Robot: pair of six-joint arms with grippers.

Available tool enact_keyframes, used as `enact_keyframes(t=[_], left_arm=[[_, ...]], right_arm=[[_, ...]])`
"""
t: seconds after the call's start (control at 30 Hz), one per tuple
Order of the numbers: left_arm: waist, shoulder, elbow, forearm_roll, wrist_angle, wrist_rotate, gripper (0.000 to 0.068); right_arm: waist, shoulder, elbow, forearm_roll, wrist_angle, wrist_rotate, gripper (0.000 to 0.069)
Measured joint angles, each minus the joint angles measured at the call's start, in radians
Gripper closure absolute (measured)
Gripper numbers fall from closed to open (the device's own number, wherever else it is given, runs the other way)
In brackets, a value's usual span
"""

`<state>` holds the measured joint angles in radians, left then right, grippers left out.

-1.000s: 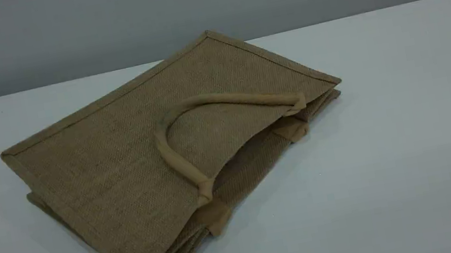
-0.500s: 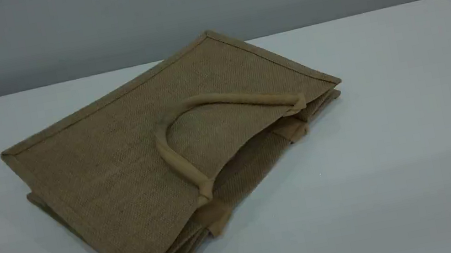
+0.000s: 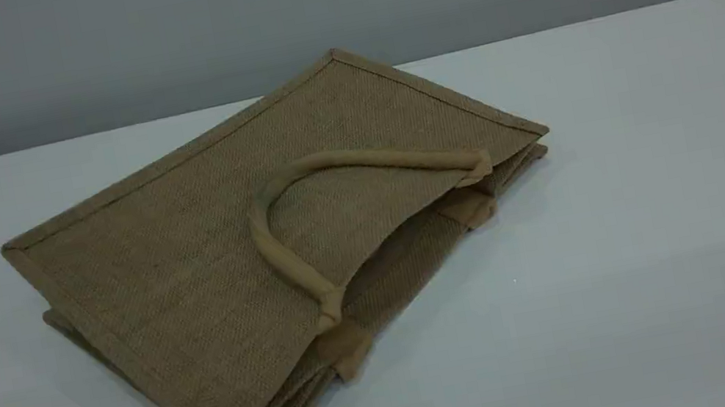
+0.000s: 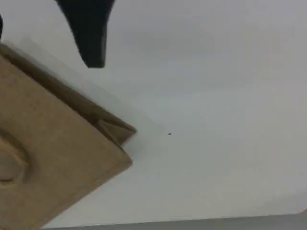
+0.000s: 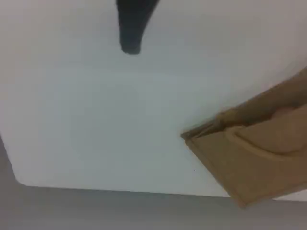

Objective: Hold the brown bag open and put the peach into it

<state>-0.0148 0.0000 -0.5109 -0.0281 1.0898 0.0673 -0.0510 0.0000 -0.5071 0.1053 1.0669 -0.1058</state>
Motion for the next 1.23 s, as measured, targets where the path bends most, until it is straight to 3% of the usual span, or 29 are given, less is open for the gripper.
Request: enact_keyframes(t=[1.23], left_arm=[[-0.007, 0.000, 0.000, 0.000, 0.000, -0.001, 0.0297]], right_arm=[[0.001, 0.000, 0.000, 0.001, 0.000, 0.000, 0.0111]])
